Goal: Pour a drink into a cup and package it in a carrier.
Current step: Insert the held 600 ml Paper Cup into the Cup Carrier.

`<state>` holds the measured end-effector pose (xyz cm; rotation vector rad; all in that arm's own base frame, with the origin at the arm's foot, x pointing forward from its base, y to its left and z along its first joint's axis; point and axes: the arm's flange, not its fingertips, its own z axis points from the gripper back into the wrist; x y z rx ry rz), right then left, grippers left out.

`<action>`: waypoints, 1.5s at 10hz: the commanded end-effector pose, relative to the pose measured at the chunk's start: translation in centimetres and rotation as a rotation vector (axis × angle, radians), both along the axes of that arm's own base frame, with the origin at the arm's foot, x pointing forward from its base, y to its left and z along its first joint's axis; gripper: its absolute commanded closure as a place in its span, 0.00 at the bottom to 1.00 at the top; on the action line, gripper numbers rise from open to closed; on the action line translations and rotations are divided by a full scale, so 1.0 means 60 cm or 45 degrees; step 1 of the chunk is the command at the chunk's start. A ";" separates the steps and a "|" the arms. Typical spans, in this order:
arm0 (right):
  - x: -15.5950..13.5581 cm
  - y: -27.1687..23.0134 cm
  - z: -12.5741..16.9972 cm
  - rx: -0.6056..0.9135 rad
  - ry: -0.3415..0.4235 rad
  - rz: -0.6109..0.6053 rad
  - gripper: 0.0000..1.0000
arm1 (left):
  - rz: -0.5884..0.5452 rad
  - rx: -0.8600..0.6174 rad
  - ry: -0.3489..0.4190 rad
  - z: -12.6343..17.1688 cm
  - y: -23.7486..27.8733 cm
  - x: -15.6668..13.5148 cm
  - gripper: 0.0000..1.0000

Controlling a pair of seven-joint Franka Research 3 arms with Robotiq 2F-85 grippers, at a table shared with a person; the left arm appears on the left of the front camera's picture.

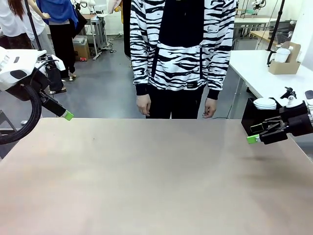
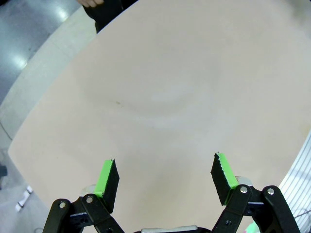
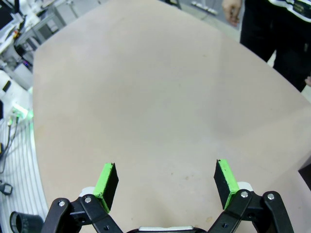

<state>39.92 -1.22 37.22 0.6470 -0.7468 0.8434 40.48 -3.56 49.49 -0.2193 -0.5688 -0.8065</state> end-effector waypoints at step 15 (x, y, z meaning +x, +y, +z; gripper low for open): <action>-0.001 -0.003 -0.001 0.011 0.002 0.005 0.00 | 0.009 0.009 0.005 0.004 0.001 0.000 0.05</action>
